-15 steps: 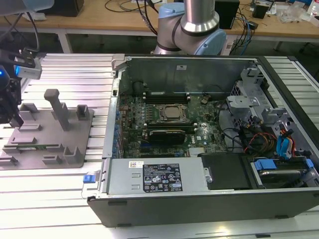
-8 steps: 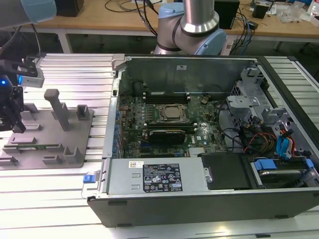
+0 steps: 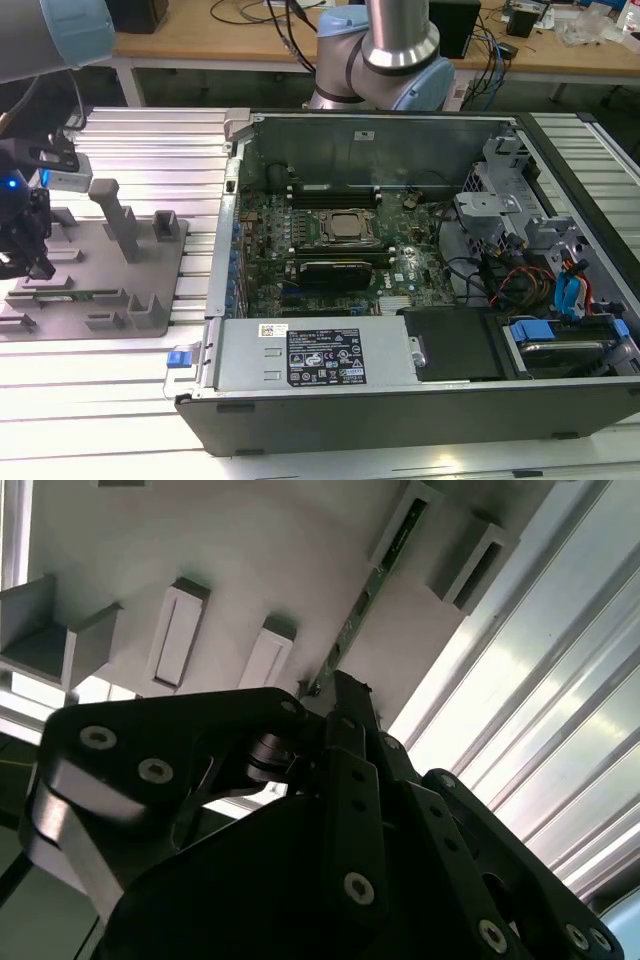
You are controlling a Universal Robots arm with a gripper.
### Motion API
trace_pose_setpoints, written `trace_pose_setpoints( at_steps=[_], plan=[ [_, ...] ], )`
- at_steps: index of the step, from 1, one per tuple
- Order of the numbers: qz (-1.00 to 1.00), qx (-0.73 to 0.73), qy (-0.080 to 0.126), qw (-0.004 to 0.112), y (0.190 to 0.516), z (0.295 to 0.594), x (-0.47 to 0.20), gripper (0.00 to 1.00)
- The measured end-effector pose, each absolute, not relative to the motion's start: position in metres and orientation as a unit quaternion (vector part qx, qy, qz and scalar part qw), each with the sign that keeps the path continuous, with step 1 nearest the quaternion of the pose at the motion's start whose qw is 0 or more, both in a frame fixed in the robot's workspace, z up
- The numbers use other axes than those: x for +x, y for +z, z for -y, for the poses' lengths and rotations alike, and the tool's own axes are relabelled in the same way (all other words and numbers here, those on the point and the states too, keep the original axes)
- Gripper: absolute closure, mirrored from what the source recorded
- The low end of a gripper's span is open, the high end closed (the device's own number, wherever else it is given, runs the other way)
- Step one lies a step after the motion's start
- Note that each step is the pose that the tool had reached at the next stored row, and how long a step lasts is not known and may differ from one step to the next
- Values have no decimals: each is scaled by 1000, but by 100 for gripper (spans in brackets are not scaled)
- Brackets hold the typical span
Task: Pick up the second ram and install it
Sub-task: 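Pick up the second ram and move it above second insertion slot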
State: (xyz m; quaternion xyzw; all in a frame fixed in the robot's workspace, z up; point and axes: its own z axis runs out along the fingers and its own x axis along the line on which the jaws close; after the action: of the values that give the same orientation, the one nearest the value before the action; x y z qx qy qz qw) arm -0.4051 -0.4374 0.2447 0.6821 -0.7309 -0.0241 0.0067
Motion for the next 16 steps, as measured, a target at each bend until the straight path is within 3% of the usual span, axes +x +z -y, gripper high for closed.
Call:
trace_pose_setpoints(
  at_steps=[16],
  plan=[
    [719,695,-21,4,226,440,-407,92]
  ],
)
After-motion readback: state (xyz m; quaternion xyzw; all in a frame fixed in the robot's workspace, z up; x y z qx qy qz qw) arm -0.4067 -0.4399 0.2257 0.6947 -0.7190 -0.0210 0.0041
